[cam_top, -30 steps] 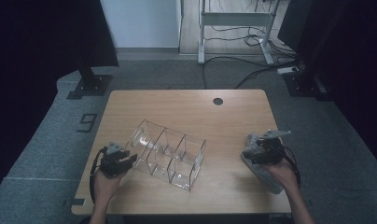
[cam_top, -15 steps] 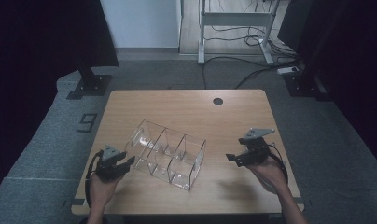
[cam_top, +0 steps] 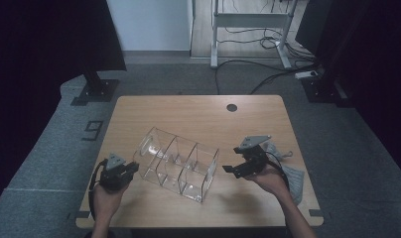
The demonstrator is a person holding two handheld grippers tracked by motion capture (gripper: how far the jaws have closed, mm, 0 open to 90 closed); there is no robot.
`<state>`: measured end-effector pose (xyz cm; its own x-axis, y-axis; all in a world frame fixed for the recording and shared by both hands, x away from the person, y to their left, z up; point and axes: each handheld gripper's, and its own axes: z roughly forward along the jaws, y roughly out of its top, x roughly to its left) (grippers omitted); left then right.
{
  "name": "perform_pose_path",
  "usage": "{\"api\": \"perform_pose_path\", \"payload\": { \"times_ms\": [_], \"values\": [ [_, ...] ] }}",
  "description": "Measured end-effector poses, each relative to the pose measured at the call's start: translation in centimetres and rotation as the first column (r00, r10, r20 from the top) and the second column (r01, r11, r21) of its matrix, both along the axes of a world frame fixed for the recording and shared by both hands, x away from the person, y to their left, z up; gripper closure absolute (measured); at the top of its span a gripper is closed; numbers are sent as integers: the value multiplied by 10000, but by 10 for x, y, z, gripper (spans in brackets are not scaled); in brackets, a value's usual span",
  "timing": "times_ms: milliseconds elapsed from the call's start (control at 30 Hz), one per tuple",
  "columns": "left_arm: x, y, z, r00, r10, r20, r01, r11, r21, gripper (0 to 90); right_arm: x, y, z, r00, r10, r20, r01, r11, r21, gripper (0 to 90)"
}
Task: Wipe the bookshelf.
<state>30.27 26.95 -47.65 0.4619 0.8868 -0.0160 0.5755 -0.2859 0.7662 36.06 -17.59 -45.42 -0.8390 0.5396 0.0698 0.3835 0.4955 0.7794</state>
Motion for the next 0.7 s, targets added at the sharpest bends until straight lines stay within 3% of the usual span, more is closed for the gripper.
{"api": "perform_pose_path", "payload": {
  "times_ms": [133,700],
  "values": [
    [4,-2,0,10000,-51,12,51,9998,181,871,1,12,-2,9997,260,15,-260,9997,-7,161],
    [35,-10,3,9998,-28,-179,33,9996,293,863,2,32,-7,9958,913,-27,-912,9957,145,198]
  ]
}}
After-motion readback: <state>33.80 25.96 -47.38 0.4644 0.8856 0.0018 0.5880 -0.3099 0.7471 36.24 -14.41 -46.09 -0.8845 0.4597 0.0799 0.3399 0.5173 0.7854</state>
